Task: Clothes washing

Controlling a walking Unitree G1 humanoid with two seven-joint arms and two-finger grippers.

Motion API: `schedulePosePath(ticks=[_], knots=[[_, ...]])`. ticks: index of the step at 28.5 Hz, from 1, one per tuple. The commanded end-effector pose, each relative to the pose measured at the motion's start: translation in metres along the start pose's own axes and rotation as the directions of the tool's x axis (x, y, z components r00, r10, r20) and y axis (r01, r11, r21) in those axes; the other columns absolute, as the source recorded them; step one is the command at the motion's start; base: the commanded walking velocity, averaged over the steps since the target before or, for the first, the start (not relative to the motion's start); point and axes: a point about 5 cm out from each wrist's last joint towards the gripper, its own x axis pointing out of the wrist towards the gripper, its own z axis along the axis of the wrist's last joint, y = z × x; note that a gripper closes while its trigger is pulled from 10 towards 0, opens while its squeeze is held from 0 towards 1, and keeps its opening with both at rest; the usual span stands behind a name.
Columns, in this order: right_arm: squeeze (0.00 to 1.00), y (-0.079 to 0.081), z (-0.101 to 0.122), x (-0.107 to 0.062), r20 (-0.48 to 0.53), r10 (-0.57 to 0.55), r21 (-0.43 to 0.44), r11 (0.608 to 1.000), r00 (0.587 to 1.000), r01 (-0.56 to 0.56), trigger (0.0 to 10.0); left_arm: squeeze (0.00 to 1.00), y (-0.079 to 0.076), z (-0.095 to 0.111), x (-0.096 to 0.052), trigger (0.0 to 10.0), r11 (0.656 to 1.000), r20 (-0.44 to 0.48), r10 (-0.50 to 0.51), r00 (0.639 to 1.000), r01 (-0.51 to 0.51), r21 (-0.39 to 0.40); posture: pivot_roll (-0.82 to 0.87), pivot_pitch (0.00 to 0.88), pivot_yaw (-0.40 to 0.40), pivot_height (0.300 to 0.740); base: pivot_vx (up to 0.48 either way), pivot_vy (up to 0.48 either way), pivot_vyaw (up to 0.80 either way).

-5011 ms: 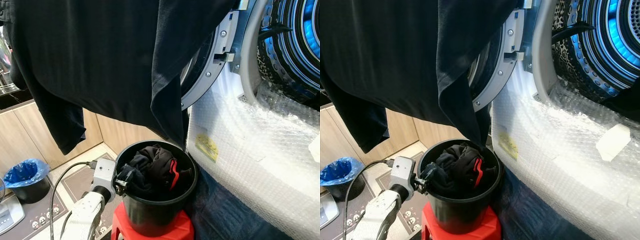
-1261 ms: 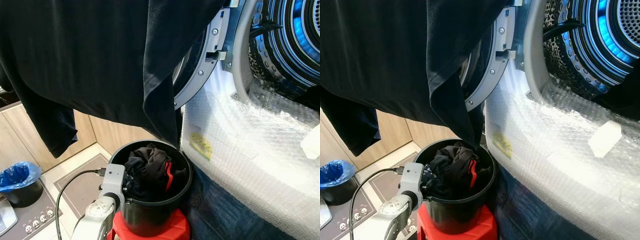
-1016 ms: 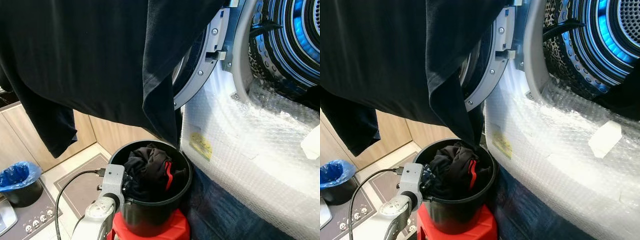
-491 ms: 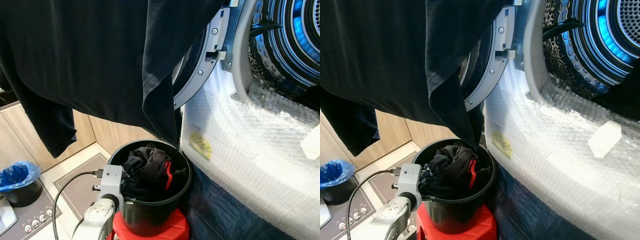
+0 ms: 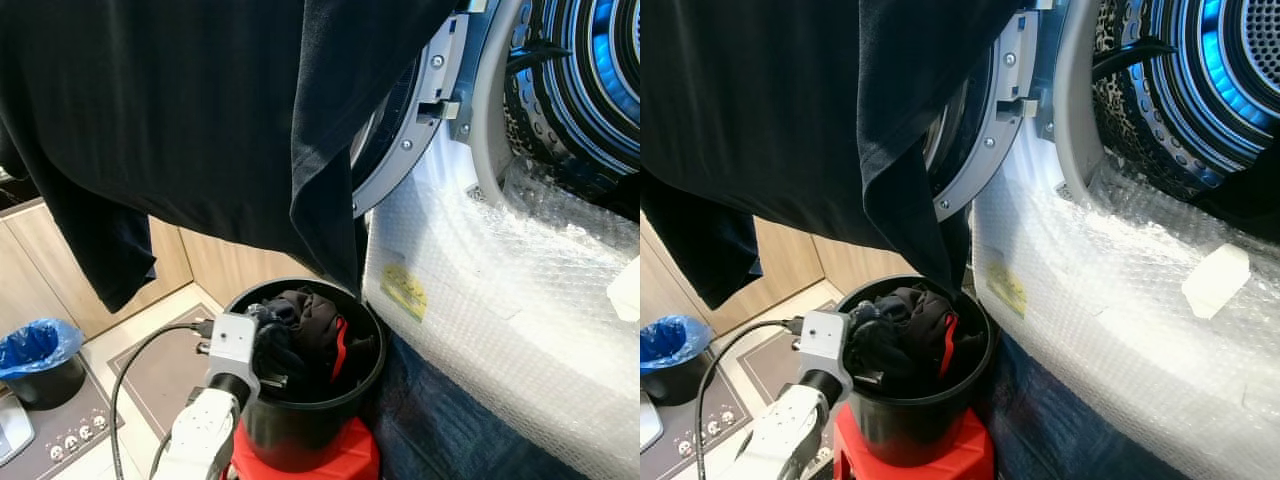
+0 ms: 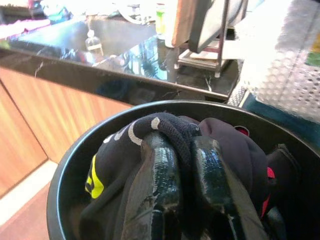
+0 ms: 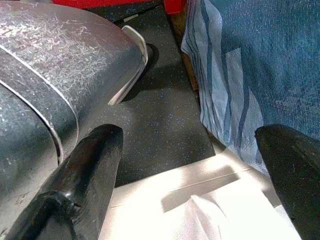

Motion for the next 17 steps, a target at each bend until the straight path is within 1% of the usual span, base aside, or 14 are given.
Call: schedulePosePath(ticks=[1,2,3,4,5,7,8,10,12,17], knots=[[0.00,0.001,-0.001,0.000,-0.001,0.002,0.006,1.000,1.000,-0.002,10.0,0.00,-0.007,0.019,0.000,10.0,0.996,0.107,-0.062,0.992,0.055,0.065,-0.05,0.000,-0.025,0.740,0.000,0.000,0.00],[0.00,0.001,-0.001,0.000,-0.002,0.002,0.006,1.000,1.000,-0.002,10.0,0.00,-0.015,0.029,-0.003,10.0,0.987,0.176,-0.131,0.976,0.112,0.114,-0.05,0.000,-0.024,0.740,0.000,0.000,0.00],[0.00,0.001,-0.002,0.000,-0.003,0.002,0.007,1.000,1.000,-0.002,10.0,0.00,-0.018,0.034,-0.005,10.0,0.981,0.215,-0.155,0.964,0.124,0.151,-0.05,0.000,-0.024,0.740,0.000,0.000,0.00],[0.00,0.001,-0.002,0.000,-0.003,0.002,0.007,1.000,1.000,-0.002,10.0,0.00,-0.018,0.034,-0.005,10.0,0.981,0.215,-0.155,0.964,0.124,0.151,-0.05,0.000,-0.024,0.740,0.000,0.000,0.00],[0.00,0.002,-0.002,0.000,-0.003,0.002,0.007,1.000,1.000,-0.002,10.0,0.00,-0.021,0.040,-0.007,10.0,0.973,0.250,-0.182,0.951,0.137,0.188,-0.06,0.000,-0.023,0.740,0.000,0.000,0.00],[0.00,0.002,-0.002,0.001,-0.004,0.003,0.007,1.000,1.000,-0.003,10.0,0.00,-0.027,0.047,-0.009,10.0,0.960,0.291,-0.230,0.929,0.168,0.222,-0.06,0.000,-0.022,0.740,0.000,0.000,0.00],[0.00,0.002,-0.002,0.001,-0.004,0.003,0.007,1.000,1.000,-0.003,10.0,0.00,-0.027,0.047,-0.009,10.0,0.960,0.291,-0.230,0.929,0.168,0.222,-0.06,0.000,-0.022,0.740,0.000,0.000,0.00],[0.00,0.003,-0.003,0.001,-0.006,0.003,0.005,1.000,1.000,-0.003,10.0,0.00,-0.033,0.051,-0.010,10.0,0.941,0.305,-0.287,0.908,0.207,0.269,-0.06,0.000,-0.021,0.740,0.000,0.000,0.00],[0.00,0.003,-0.003,0.001,-0.007,0.005,0.003,1.000,1.000,-0.005,10.0,0.00,-0.042,0.052,-0.012,10.0,0.905,0.289,-0.372,0.882,0.276,0.324,-0.06,0.000,-0.019,0.740,0.000,0.000,0.00],[0.00,0.003,-0.003,0.001,-0.007,0.005,0.003,1.000,1.000,-0.005,10.0,0.00,-0.042,0.052,-0.012,10.0,0.905,0.289,-0.372,0.882,0.276,0.324,-0.06,0.000,-0.019,0.740,0.000,0.000,0.00]])
